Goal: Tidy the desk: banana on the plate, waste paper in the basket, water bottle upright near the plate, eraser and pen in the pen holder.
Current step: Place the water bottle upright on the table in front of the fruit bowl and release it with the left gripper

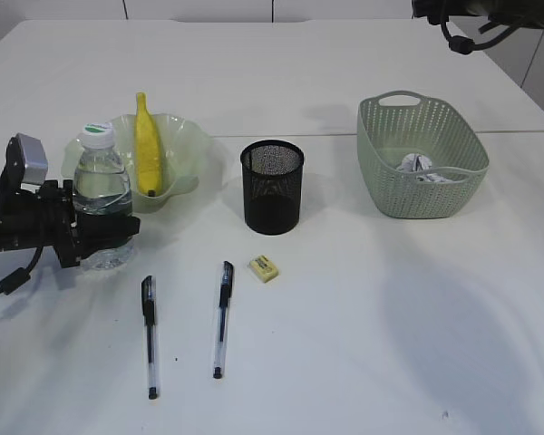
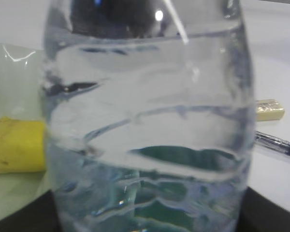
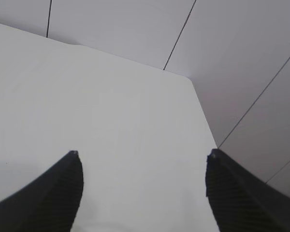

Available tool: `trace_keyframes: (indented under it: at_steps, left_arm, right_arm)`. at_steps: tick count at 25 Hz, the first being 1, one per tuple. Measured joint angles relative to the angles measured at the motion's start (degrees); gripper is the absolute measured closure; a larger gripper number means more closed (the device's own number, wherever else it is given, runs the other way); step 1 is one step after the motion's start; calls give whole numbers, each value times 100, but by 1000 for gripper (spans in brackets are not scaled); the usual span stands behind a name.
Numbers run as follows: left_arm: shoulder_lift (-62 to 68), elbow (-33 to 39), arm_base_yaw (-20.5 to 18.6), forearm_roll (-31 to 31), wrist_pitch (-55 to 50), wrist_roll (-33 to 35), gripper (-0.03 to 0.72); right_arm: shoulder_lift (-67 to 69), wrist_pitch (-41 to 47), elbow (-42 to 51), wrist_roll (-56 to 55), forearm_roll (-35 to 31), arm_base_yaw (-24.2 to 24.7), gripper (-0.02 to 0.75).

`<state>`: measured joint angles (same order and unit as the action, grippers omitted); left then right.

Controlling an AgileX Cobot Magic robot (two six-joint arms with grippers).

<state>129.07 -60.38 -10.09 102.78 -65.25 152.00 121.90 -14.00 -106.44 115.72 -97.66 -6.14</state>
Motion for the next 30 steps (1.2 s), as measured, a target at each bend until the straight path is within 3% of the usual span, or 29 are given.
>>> trace_keyframes:
  at_steps: [30]
  left_arm:
    - [0, 0, 0, 5, 0, -315, 228]
  right_arm:
    - [0, -74, 0, 9, 144, 0, 148]
